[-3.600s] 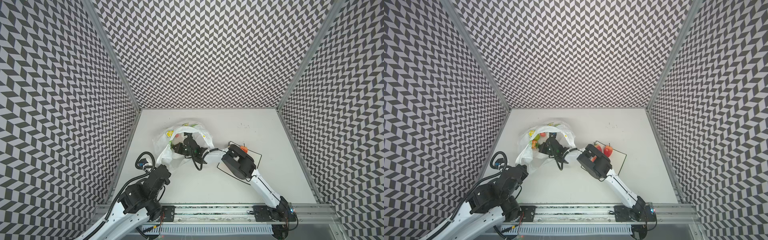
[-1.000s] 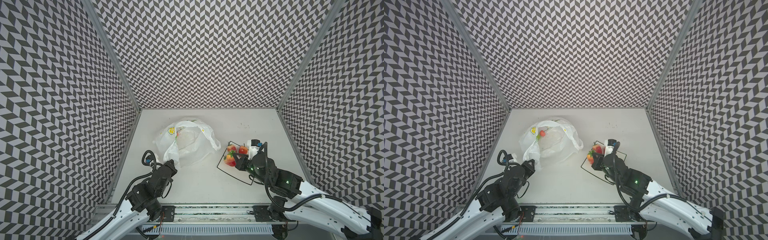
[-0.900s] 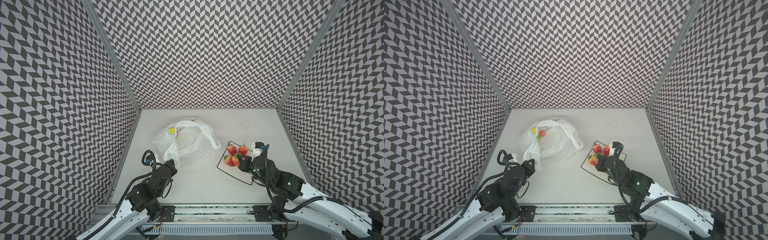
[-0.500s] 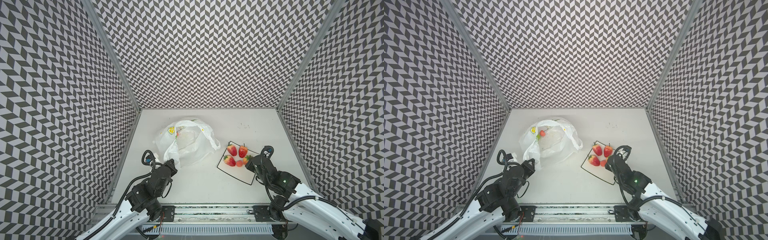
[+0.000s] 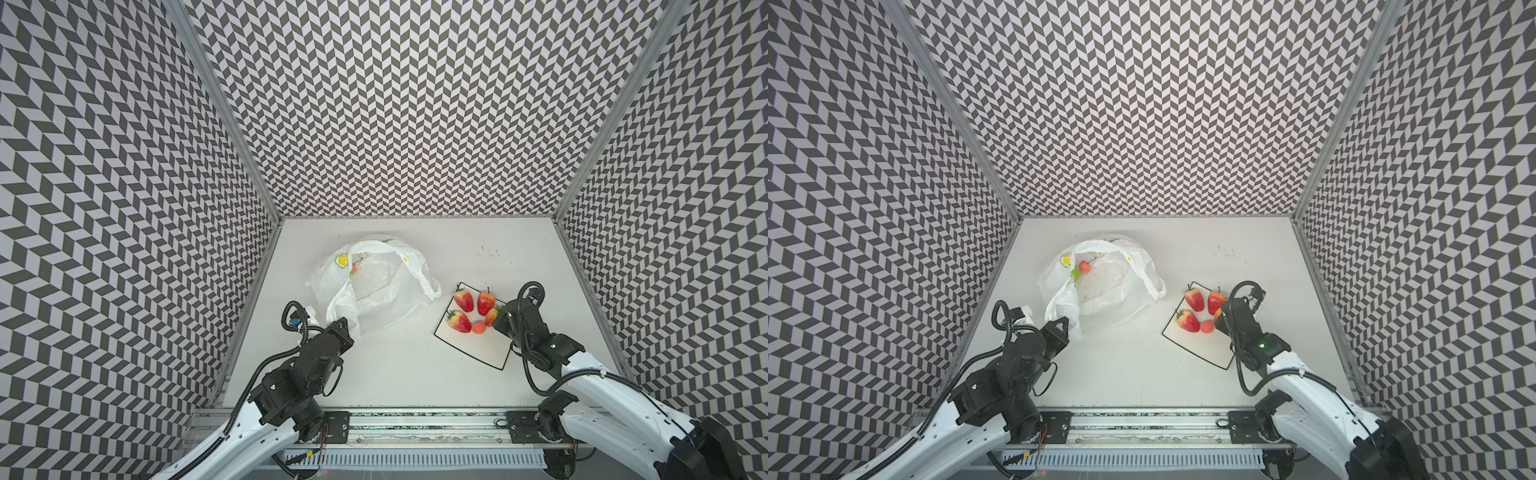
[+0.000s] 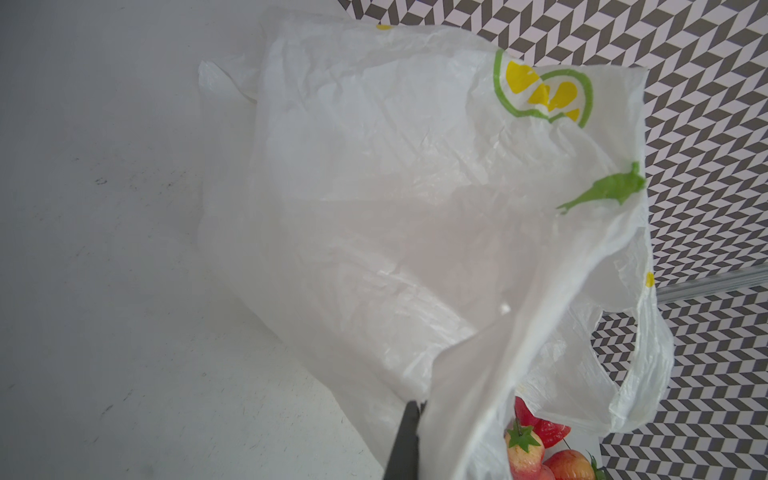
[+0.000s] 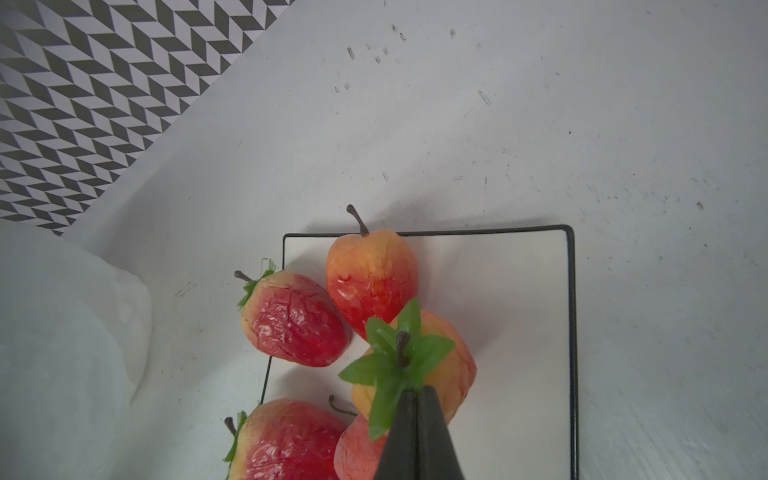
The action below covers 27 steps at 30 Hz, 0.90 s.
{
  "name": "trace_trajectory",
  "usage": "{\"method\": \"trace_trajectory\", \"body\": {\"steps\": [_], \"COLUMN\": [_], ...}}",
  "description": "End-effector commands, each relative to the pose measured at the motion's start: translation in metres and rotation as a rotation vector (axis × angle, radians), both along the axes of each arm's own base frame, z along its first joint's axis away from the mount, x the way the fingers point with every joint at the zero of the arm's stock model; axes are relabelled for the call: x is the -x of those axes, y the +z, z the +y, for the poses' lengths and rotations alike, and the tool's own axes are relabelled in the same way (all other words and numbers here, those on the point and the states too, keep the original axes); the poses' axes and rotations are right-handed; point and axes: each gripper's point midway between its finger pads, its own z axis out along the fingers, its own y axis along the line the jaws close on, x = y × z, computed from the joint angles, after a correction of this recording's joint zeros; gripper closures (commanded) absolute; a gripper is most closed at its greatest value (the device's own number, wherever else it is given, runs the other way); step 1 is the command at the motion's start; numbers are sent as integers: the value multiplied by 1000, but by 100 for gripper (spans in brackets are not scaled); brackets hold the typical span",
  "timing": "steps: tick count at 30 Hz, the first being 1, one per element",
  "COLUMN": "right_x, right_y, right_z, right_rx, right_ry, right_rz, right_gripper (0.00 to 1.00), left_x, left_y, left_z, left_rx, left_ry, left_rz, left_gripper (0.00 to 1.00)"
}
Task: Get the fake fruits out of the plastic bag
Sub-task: 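Lower the strawberry onto the tray and open the right gripper, then move the open right gripper back into the bag opening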
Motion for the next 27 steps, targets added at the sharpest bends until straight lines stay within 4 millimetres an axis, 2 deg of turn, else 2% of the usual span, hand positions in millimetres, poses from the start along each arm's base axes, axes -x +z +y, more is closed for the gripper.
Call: {"method": "trace_trajectory", "body": {"steps": [1,4,10,15,19,24,27], "right_x": [-11,-14,-17,-18,-18,-18,-15], "right_y": [4,3,-1,11,40,93,126], "right_z": [0,-4,-3,-3,3,7,30], "right_rx": [-27,-25,-27,-21,-25,47,77], "right_ry": [-8,-19,-5,-3,55,138,244], "right_rz": [-40,-42,-30,-24,-63,-163,-224], "right_gripper": [86,72,54,38,34,33,38], "left_x": [0,0,1,2,2,2,2], "left_y": [0,-2,-2,0,1,7,10], "left_z": [4,4,6,6,6,4,2], "left_rx": [-24,-29,-39,-27,-29,-23,-25], "left_ry": [14,13,21,19,9,-7,-22], "left_rz": [-5,1,12,2,-5,-29,-42], "left_gripper": [100,100,100,100,100,100,100]}}
